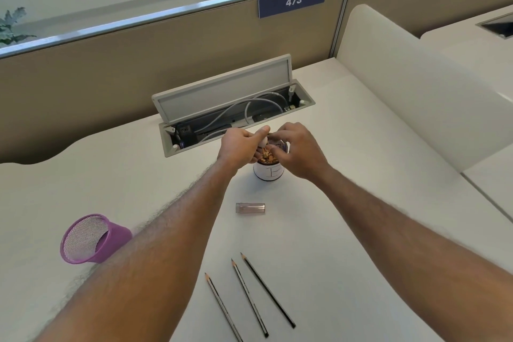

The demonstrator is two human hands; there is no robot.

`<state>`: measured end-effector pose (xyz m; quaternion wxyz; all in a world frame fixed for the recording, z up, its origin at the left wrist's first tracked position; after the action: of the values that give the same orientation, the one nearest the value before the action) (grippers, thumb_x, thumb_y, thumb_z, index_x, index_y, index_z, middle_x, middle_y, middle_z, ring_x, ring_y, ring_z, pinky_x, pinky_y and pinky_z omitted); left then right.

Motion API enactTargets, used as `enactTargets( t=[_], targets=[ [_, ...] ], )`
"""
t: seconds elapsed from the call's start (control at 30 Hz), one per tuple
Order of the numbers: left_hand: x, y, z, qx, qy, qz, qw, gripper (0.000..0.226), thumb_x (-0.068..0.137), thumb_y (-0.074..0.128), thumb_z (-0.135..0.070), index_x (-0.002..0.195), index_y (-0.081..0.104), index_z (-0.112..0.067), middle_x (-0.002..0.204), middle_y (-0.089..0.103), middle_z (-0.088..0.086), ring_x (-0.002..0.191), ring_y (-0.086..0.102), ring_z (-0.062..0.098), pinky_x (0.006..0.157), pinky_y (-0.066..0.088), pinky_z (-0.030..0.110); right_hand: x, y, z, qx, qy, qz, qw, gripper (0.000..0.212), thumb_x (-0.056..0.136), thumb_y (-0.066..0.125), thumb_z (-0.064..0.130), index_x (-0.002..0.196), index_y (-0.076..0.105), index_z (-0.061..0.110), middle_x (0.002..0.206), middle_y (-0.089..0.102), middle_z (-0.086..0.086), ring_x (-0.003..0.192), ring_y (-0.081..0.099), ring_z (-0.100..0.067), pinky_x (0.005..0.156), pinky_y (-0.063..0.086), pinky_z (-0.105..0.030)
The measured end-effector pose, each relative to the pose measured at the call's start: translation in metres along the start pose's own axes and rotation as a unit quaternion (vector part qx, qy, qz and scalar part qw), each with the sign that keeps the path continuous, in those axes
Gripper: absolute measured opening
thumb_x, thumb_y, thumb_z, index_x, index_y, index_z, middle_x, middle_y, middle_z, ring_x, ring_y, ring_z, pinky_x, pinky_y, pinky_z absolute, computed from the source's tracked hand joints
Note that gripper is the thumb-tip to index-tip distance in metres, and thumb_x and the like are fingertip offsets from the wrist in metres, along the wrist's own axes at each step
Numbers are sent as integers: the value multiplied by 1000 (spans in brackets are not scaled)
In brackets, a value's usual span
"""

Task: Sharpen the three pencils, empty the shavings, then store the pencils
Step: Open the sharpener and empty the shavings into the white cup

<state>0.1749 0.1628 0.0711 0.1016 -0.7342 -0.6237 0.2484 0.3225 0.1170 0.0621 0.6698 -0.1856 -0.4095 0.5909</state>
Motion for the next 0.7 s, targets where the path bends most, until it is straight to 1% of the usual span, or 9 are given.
enactTargets(
  t=[0.13,0.27,0.43,0.57,0.7],
  targets=[
    [3,4,-1,-6,-11,-17,1000,41,89,64,-48,76,71,-10,69,70,4,57,66,10,56,53,20,3,5,-2,7,4,-15,1000,24,86,68,24,105,75,11,87,66,-6,84,51,-16,70,38,-27],
    [5,6,-2,-19,-18,-21,999,43,89,65,-46,78,73,-5,69,71,6,58,67,12,60,55,22,2,8,-1,9,15,-25,1000,21,88,65,21,103,76,11,87,68,-8,83,52,-17,70,45,-33],
    [9,5,-7,-4,-15,-30,999,43,87,67,-48,71,71,-8,65,70,4,56,67,12,62,58,25,-2,7,0,-13,8,-55,998,20,89,64,19,102,76,10,82,71,-8,77,56,-21,66,49,-40],
    [9,5,-6,24,-12,-36,999,41,86,68,-50,68,71,-13,64,71,1,53,67,7,51,52,17,-1,9,2,-4,16,-56,998,17,88,66,18,97,77,9,82,72,-8,76,59,-21,67,51,-41],
    [9,4,-4,12,-13,-32,999,39,86,69,-49,68,71,-14,63,71,0,50,65,6,49,50,15,2,7,2,22,25,-40,999,16,87,66,15,95,77,8,82,73,-7,74,61,-19,66,52,-40]
  ],
)
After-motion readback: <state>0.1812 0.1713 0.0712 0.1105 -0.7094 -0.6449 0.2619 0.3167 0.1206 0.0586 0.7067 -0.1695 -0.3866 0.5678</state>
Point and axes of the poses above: each hand's wrist, its own x-axis towards the middle knuckle, its own y-axis out of the palm, z = x × y, the point moved 2 cm from there along x, towards the middle knuckle
